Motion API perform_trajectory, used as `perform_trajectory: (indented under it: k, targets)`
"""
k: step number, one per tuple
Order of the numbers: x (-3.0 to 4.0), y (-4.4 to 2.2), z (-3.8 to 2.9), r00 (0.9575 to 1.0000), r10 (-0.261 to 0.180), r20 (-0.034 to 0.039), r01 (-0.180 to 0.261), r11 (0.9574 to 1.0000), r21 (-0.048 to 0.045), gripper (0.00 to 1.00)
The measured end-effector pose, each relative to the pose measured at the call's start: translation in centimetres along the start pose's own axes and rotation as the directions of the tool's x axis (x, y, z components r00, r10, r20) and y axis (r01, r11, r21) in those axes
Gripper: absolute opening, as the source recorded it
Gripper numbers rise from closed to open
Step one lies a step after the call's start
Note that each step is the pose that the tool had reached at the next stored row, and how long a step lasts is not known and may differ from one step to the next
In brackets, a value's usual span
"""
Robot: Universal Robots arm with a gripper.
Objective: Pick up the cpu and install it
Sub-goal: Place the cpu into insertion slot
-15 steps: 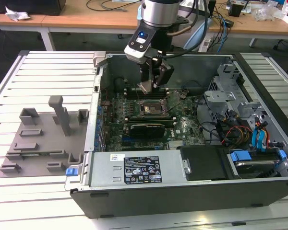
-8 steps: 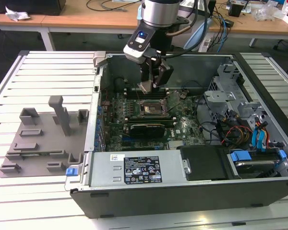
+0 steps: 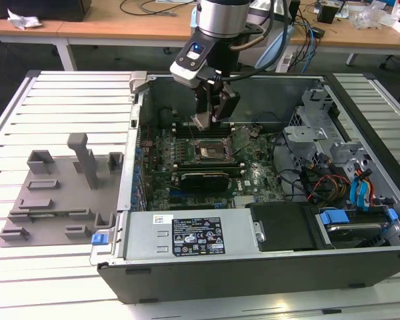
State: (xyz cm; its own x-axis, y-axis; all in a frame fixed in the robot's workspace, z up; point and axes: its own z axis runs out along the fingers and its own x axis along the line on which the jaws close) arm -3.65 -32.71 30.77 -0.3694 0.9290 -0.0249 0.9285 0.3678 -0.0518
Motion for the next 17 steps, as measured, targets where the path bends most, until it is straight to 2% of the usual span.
perform_trajectory:
  k: [10,17]
  targets:
    - [0.00,0.00,0.00,0.9991,0.043,-0.0016,-0.043,0.9991,0.0013,0.55]
    - [0.00,0.00,0.00,0.9963,0.086,-0.0033,-0.086,0.9963,0.0027,0.55]
